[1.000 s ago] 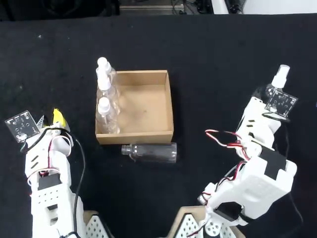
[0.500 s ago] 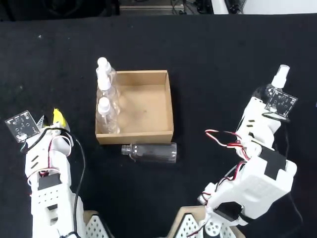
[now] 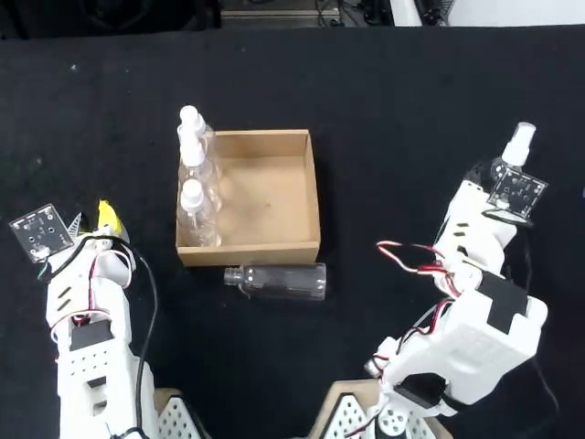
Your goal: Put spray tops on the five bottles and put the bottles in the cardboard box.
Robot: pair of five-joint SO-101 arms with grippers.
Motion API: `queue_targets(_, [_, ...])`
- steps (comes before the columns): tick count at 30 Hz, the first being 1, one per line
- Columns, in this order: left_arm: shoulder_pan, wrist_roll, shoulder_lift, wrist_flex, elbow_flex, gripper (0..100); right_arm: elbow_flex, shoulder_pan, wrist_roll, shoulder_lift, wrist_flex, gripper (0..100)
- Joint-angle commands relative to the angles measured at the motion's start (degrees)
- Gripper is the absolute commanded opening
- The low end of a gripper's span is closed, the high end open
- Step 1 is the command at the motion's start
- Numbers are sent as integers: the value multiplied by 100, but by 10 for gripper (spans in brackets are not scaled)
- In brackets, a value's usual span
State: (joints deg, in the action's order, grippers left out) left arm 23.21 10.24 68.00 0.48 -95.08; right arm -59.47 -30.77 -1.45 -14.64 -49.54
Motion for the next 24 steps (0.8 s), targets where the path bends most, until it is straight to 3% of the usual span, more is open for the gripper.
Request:
queue_targets(1, [-66, -53, 105, -123, -40, 115, -13, 18, 44, 435, -132, 215])
queue_targets(10, [-40, -53, 105, -123, -40, 115, -22, 79, 18, 497, -114, 221])
queue_targets(16, [-40, -53, 105, -123, -40, 115, -145, 114, 0, 497, -141, 331])
queue_targets(24, [-40, -53, 105, -123, -40, 115, -180, 105, 0, 673, -88, 308])
